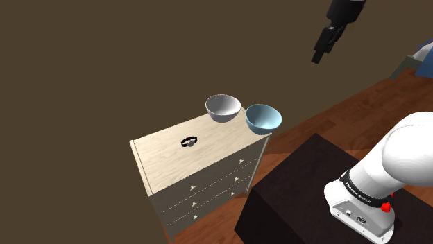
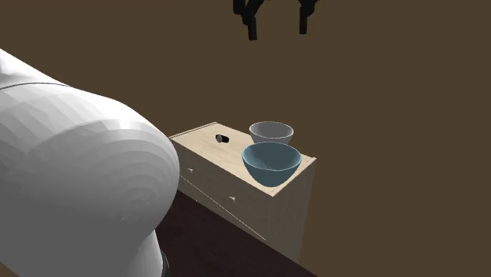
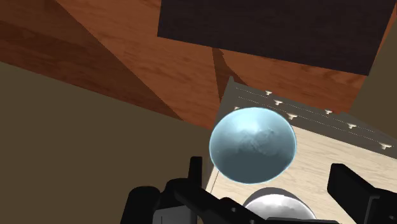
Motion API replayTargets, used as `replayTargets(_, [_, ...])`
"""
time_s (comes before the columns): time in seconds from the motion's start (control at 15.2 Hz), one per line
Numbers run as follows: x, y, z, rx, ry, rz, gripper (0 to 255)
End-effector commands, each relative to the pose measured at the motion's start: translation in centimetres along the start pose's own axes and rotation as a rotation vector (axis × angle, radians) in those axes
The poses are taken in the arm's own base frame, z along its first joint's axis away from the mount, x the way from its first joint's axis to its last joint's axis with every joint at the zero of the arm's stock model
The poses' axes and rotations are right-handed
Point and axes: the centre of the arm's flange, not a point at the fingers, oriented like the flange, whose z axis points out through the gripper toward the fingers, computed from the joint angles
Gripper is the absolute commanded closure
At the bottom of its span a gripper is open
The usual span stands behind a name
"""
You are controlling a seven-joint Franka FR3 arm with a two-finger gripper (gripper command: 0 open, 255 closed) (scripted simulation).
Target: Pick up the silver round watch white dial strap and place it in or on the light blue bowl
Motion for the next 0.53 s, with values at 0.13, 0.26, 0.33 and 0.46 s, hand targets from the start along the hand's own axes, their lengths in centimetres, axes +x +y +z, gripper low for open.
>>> replayTargets(0.13, [1.5,-1.3,1.6,0.015,-0.007,0.000,0])
replayTargets(0.26, [3.1,-2.6,3.2,0.031,-0.014,0.000,0])
replayTargets(0.33, [3.8,-3.3,4.0,0.038,-0.018,0.000,0])
replayTargets(0.46, [5.3,-4.6,5.6,0.053,-0.025,0.000,0])
